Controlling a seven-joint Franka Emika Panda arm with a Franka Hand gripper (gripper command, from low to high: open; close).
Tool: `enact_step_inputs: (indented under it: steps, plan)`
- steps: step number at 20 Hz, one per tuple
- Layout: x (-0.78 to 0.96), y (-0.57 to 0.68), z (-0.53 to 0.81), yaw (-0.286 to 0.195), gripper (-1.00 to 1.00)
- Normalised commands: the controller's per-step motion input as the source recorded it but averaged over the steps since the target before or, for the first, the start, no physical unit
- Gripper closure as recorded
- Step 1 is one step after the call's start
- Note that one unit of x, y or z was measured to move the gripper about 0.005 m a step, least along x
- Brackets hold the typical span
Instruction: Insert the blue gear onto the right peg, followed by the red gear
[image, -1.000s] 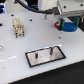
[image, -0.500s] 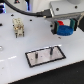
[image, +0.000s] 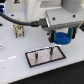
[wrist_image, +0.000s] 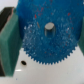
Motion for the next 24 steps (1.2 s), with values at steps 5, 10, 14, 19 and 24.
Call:
enact_step_inputs:
  steps: [5,10,14,19,24]
  plan:
    - [0.28,-0.29,-0.06,0.000,1.00]
    - [0.10,-0.19,-0.12,0.000,1.00]
    - [0.12,-0.12,-0.16,0.000,1.00]
    - [0.06,-0.05,-0.19,0.000,1.00]
    - [0.01,0.08,0.17,0.000,1.00]
